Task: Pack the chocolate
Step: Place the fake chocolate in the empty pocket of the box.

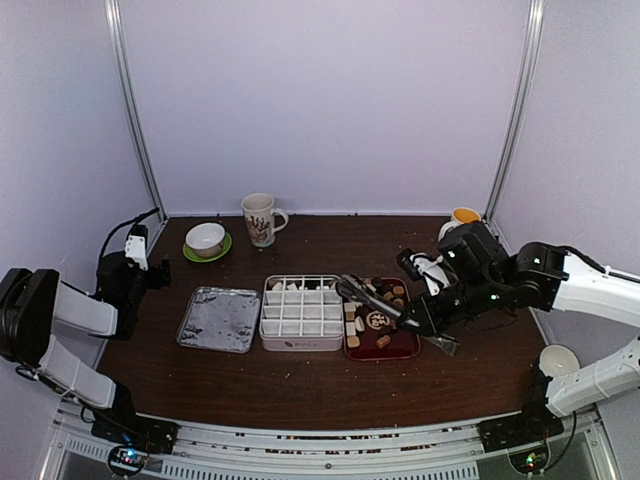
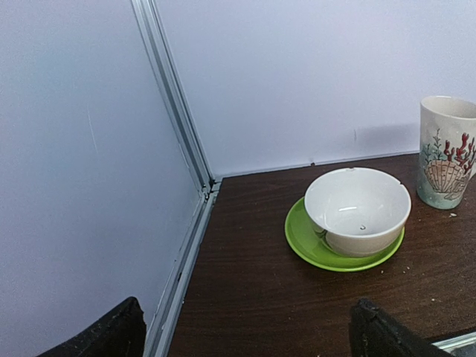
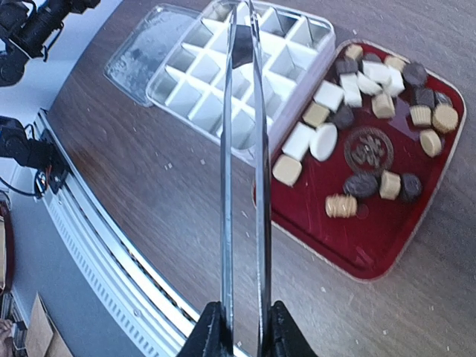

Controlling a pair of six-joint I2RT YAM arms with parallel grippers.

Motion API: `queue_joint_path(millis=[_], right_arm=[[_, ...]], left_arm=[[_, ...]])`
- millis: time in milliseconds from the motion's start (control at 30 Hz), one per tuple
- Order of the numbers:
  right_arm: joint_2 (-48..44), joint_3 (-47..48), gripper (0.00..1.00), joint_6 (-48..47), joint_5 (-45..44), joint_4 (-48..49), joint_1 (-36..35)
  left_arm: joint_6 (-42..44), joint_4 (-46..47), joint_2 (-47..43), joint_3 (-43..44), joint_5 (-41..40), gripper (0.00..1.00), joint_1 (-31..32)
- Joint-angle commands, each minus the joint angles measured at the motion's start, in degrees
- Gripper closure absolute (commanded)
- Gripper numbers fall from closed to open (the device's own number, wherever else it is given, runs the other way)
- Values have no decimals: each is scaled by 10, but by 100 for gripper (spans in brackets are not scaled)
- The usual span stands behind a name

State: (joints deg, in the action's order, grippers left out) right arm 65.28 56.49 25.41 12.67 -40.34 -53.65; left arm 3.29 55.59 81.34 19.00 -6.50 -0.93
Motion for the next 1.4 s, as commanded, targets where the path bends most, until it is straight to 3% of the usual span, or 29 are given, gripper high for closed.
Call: queue_joint_path(millis=[0,467,800,1367], right_arm=[[53,44,80,-14,-1,61,-2],[149,69,77,-29,-66,43,-2],[167,75,77,-38,-87,44,-1],[177,92,67,-52,-104,31,0]], left_arm=[[-5,28,3,-3,4,2,-5],[-4,28,3,-2,4,2,-5],[-4,28,3,-2,4,2,-5],[-4,28,3,-2,4,2,-5]])
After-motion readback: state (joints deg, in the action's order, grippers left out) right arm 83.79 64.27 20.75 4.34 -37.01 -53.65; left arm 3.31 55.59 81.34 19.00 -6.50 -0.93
